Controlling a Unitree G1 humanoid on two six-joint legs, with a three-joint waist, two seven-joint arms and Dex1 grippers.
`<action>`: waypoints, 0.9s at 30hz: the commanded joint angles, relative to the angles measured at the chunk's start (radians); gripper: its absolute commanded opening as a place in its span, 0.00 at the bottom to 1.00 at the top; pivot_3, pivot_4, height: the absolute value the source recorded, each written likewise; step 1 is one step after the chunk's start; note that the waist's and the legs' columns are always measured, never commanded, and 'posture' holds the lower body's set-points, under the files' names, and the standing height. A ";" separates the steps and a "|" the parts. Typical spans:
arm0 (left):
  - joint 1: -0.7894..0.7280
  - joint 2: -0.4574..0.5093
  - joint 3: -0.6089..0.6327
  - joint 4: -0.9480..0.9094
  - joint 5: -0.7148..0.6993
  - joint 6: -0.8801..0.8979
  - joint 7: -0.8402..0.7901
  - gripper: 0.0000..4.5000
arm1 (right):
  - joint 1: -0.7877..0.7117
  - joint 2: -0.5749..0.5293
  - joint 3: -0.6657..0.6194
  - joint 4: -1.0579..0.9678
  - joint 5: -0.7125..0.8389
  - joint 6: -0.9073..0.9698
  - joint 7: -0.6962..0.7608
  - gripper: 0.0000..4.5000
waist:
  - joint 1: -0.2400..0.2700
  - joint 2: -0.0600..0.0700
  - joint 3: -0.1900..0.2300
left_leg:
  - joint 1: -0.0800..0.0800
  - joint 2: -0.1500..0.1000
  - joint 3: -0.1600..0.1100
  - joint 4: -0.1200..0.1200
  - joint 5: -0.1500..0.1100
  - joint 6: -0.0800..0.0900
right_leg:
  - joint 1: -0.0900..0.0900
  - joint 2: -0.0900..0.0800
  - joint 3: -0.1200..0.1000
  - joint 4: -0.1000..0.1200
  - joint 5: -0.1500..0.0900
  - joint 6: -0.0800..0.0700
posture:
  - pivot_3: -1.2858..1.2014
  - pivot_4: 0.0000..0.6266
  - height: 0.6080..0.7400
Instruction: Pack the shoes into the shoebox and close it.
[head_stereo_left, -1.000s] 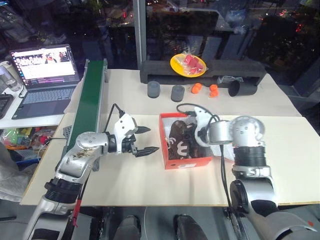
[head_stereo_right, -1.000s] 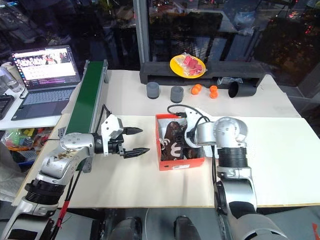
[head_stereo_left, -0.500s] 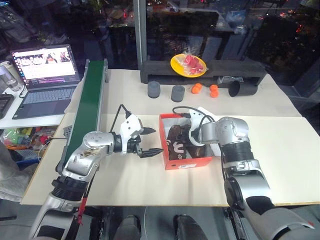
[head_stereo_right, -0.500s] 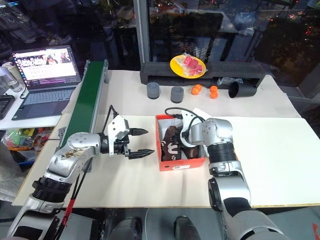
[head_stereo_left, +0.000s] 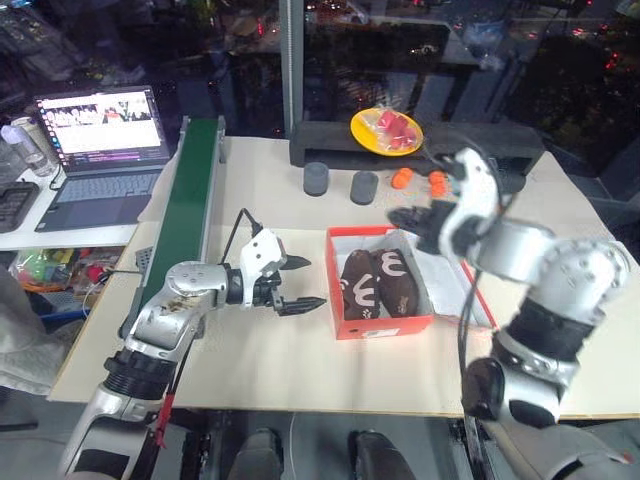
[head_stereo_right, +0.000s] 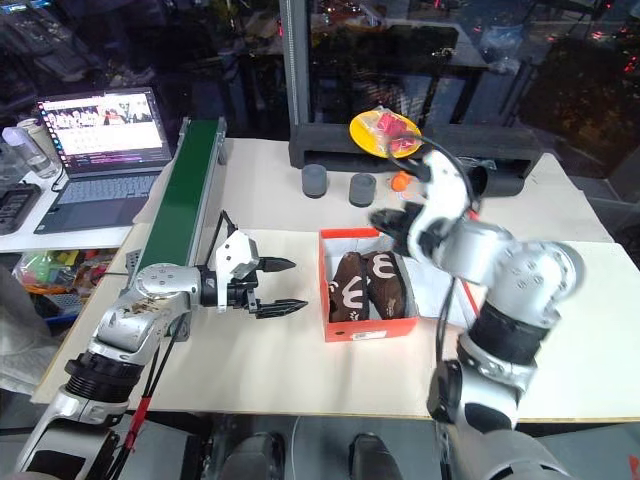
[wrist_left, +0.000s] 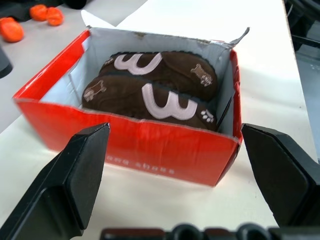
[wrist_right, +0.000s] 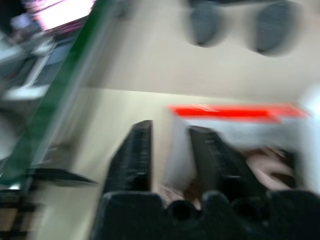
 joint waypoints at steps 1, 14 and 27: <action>-0.021 -0.009 0.000 -0.008 0.002 -0.025 -0.010 1.00 | 0.117 -0.029 -0.120 -0.128 0.111 0.008 -0.118 0.01 | -0.001 0.000 0.000 | 0.000 0.000 0.000 0.000 0.000 0.000 | 0.000 0.000 0.000 0.000 0.000 0.000 | 0.52 0.24 1.00; -0.042 -0.022 -0.019 0.037 0.012 -0.033 -0.037 1.00 | 0.384 0.127 -0.280 -0.213 0.474 -0.082 -0.682 0.01 | -0.015 0.002 0.000 | 0.004 0.001 0.000 0.000 0.000 0.000 | 0.002 0.002 0.001 0.002 -0.002 -0.001 | 0.52 0.24 1.00; -0.040 -0.024 -0.014 0.038 0.016 -0.019 -0.033 1.00 | 0.559 -0.143 0.067 -0.066 1.074 -0.692 -1.269 0.01 | -0.017 0.002 0.000 | 0.003 0.001 0.000 0.000 0.000 0.000 | 0.002 0.001 0.002 0.002 -0.002 -0.001 | 0.52 0.24 1.00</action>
